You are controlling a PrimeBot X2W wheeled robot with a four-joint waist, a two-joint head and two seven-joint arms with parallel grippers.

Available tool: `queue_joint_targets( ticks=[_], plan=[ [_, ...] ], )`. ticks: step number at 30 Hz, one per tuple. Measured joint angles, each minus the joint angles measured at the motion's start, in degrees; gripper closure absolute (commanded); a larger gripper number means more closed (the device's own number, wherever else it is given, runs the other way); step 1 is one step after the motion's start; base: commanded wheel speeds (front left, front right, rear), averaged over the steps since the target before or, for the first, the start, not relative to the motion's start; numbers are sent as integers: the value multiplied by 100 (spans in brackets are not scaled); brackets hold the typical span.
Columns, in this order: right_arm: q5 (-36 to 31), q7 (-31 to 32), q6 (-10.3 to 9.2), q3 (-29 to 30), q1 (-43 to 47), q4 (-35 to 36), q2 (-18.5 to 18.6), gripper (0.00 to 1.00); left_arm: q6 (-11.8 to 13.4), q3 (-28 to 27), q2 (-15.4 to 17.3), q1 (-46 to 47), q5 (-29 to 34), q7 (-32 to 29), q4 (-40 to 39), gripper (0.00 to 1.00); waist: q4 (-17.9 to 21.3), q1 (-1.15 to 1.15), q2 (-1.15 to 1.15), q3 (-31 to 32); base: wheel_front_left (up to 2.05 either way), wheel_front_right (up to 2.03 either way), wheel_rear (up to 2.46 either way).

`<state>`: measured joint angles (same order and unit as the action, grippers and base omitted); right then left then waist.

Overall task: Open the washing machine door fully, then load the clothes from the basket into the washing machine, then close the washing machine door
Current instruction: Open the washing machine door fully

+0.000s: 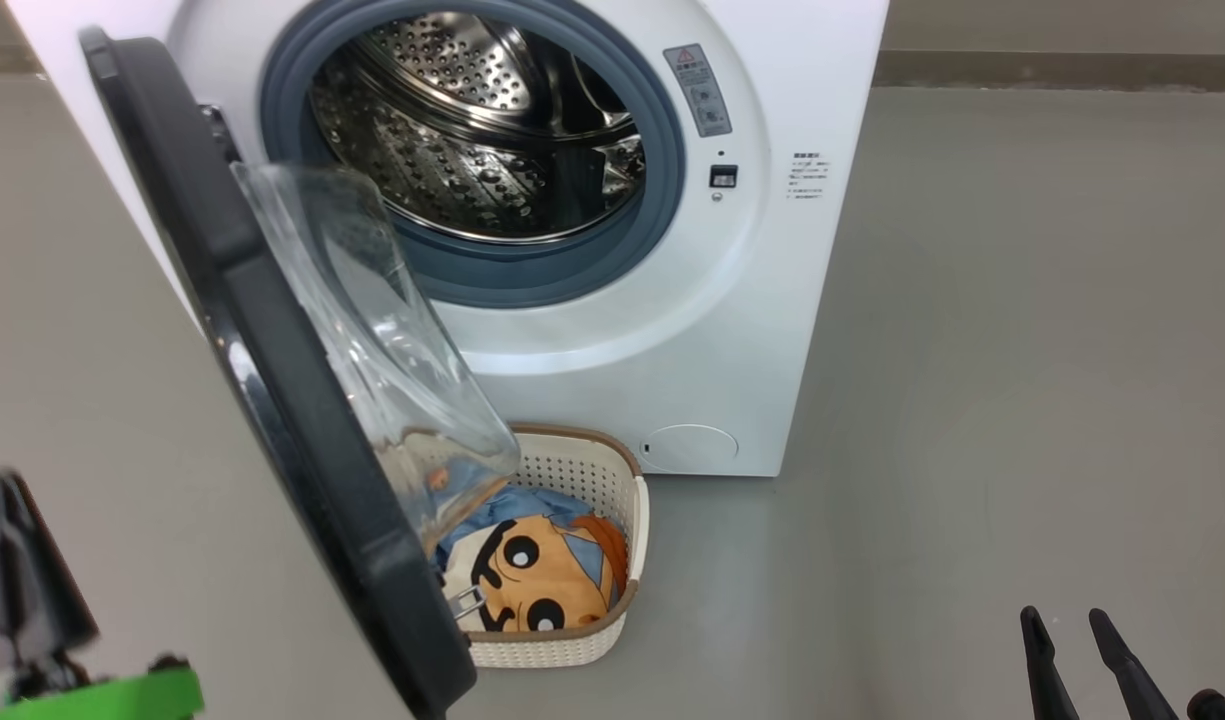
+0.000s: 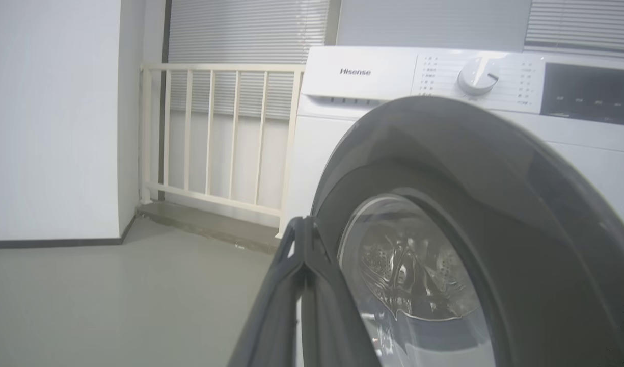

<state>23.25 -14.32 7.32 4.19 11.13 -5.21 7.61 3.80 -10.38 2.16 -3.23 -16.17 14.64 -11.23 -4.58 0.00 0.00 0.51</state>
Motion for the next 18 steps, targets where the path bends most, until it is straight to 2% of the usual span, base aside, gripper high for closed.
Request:
queue_joint_targets(
  ticks=[3, 5, 6, 10, 14, 18],
  plan=[
    [-1, 0, 0, 18, 21, 1, -20, 0, 0, 110, 0, 182, 153, 2, -624, 100, -55, 0, 0, 12, 0, 0, 0],
    [-1, 1, 0, 30, 45, 2, -42, 0, -2, 390, 2, 346, 257, 7, -999, 100, -99, 0, 0, 27, 0, 0, 0],
    [-8, 1, 0, 34, 69, 0, -69, 0, -1, 860, 1, 458, 323, -169, -1323, 100, -149, 0, 0, 51, 0, 0, 0],
    [-8, 1, 0, 48, 69, 9, -115, 0, 124, 1954, 7, 766, 253, -731, -1894, 100, -267, 0, 0, 89, 0, 0, 0],
    [-8, 1, 0, 38, 69, 8, -192, 0, 357, 3007, 11, 925, -211, -1304, -1941, 100, -373, 0, 0, 119, 0, 0, 0],
    [-8, 0, 0, 36, 68, 8, -205, 0, 554, 3827, 42, 932, -630, -1639, -1601, 100, -451, 0, 0, 121, 0, 0, 0]
  ],
)
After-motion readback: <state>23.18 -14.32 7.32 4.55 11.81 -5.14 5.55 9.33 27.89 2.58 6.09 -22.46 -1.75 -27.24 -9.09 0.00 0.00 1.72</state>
